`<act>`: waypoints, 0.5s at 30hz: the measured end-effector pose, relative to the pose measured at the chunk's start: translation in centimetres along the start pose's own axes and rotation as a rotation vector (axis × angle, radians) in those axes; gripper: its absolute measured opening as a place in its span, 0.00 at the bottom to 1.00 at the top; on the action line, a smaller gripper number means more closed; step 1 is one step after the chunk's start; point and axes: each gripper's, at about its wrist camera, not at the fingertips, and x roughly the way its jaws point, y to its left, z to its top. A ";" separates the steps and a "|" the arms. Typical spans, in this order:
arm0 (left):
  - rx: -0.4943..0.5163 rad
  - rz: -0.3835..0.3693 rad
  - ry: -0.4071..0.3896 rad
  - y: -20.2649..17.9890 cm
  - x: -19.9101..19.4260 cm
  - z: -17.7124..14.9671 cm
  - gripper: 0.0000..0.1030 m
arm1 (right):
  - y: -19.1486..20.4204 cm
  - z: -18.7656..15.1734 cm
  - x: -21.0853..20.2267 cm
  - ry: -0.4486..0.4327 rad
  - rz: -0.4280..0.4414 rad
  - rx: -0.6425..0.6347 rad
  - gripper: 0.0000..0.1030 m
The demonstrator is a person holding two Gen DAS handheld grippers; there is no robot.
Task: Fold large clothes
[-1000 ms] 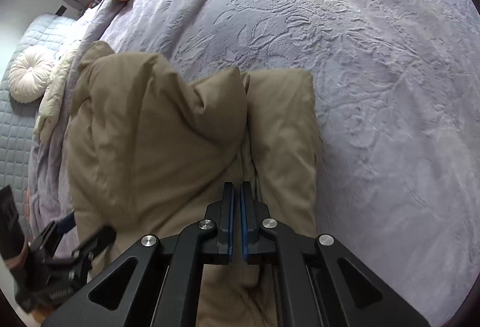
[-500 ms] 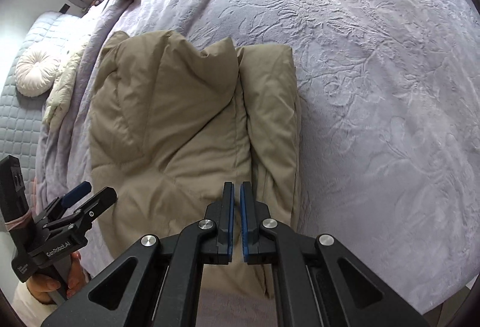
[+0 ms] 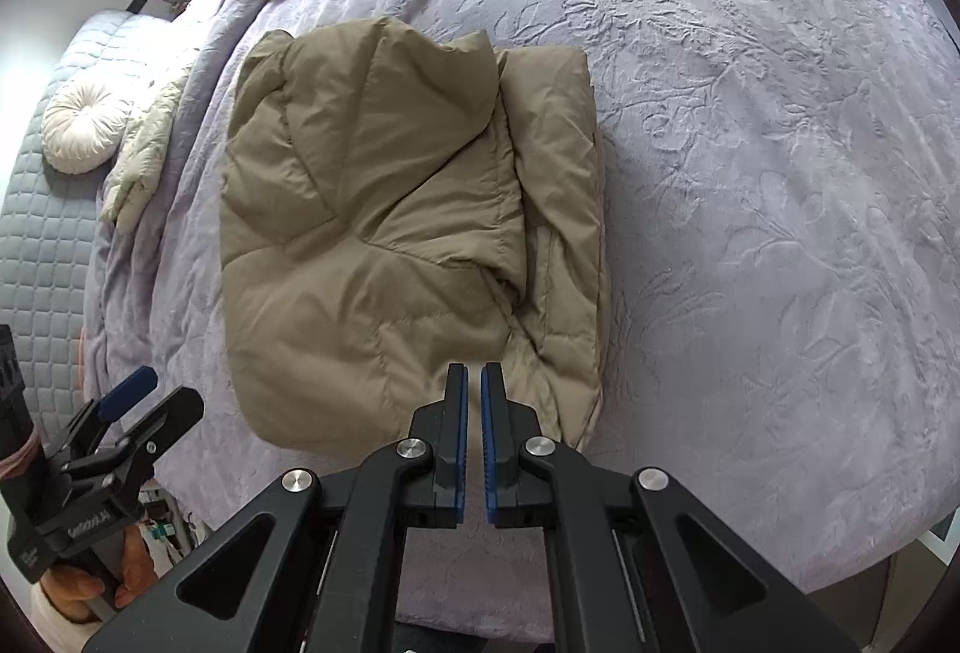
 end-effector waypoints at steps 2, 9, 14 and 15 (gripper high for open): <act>-0.013 0.002 -0.004 0.0 -0.7 -0.2 0.99 | 0.3 -0.5 -0.6 -0.009 -0.003 0.001 0.05; -0.053 0.137 -0.111 0.3 -4.2 0.0 0.99 | 1.8 -1.3 -2.9 -0.039 -0.041 -0.034 0.05; -0.104 0.124 -0.140 1.3 -6.3 0.4 0.99 | 3.7 -1.5 -5.6 -0.103 -0.088 -0.090 0.56; -0.101 0.138 -0.148 1.2 -6.8 0.4 0.99 | 4.1 -1.5 -6.1 -0.119 -0.098 -0.101 0.81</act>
